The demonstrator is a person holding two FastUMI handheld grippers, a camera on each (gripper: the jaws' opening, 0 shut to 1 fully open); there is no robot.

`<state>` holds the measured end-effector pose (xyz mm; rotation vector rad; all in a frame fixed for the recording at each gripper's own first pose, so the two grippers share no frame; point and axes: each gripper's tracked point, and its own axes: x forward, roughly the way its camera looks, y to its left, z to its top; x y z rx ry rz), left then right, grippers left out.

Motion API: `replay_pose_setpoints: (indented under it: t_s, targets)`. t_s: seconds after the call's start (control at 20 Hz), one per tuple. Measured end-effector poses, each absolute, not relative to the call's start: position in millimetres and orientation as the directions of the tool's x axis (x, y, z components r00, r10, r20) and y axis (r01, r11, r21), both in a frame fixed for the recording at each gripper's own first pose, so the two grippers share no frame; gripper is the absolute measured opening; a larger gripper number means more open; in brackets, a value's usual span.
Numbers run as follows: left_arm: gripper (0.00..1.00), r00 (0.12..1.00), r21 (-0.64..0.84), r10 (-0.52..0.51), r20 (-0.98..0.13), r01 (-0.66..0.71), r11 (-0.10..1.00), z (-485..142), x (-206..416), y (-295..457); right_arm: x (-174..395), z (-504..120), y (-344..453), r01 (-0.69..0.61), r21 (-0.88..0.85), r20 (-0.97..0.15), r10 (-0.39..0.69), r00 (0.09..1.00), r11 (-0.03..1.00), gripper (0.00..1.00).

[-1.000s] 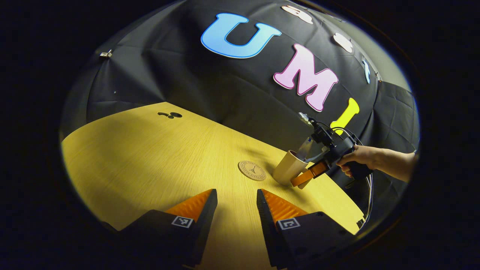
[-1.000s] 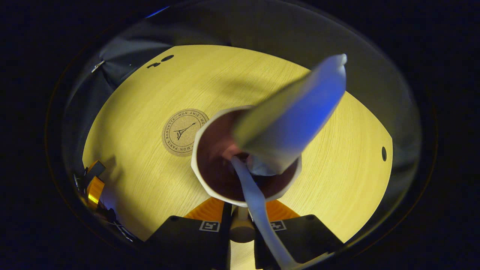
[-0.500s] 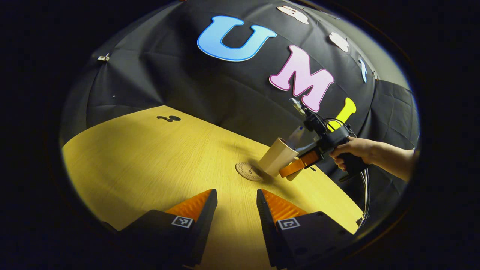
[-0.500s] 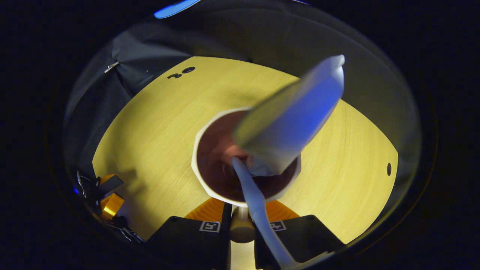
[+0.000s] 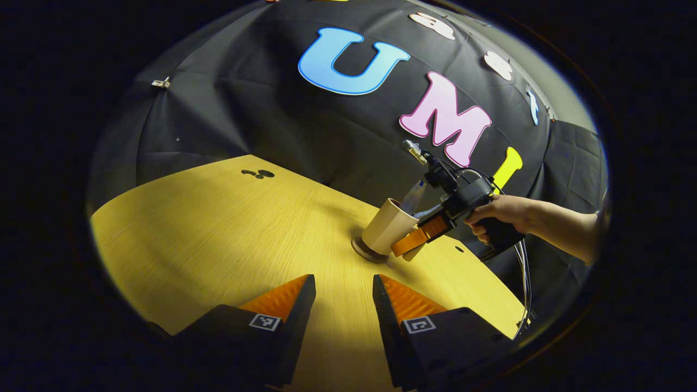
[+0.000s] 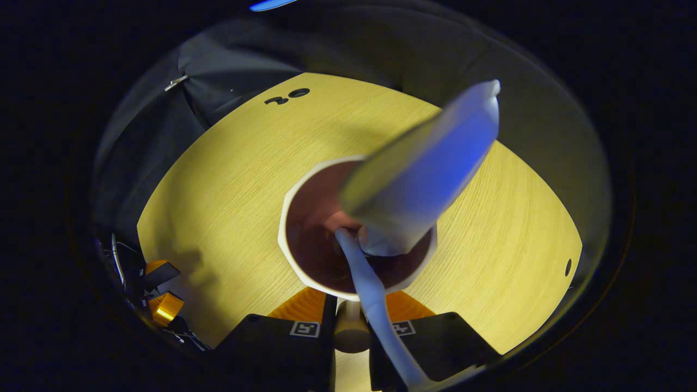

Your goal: Put the toothbrush and toothpaste on the desktop into the cup, then pick up the cup and place it on the coaster on the desktop.

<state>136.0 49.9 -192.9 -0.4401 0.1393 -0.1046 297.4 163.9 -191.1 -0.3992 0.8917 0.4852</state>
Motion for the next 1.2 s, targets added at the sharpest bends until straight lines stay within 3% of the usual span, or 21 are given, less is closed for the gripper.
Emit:
replay_pose_setpoints:
  t_s: [0.8,0.85,0.95,1.1,1.15,1.2]
  targets:
    - [0.67,0.987,-0.456,-0.113,-0.112,0.051,0.888,-204.3,128.1,55.5,304.5,-198.5,164.2,-0.534,-0.146,-0.838,0.182,0.515,0.833,0.25]
    - [0.67,0.987,-0.458,-0.113,-0.111,0.05,0.888,-204.6,127.8,55.4,304.9,-198.2,162.3,-0.532,-0.14,-0.839,0.185,0.512,0.835,0.31]
    - [0.67,0.987,-0.459,-0.113,-0.111,0.05,0.887,-207.3,123.7,56.8,304.4,-190.8,163.2,-0.53,-0.135,-0.83,0.196,0.522,0.837,0.28]
    - [0.67,0.987,-0.462,-0.114,-0.113,0.049,0.885,-207.3,120.4,55.8,300.0,-175.9,164.7,-0.526,-0.127,-0.813,0.215,0.54,0.841,0.38]
    - [0.67,0.987,-0.465,-0.115,-0.11,0.051,0.884,-205.7,119.9,54.9,299.8,-170.3,164.3,-0.524,-0.124,-0.806,0.222,0.549,0.843,0.31]
    - [0.67,0.987,-0.466,-0.118,-0.108,0.054,0.883,-205.0,118.3,52.6,299.1,-166.3,162.3,-0.52,-0.122,-0.799,0.227,0.557,0.845,0.31]
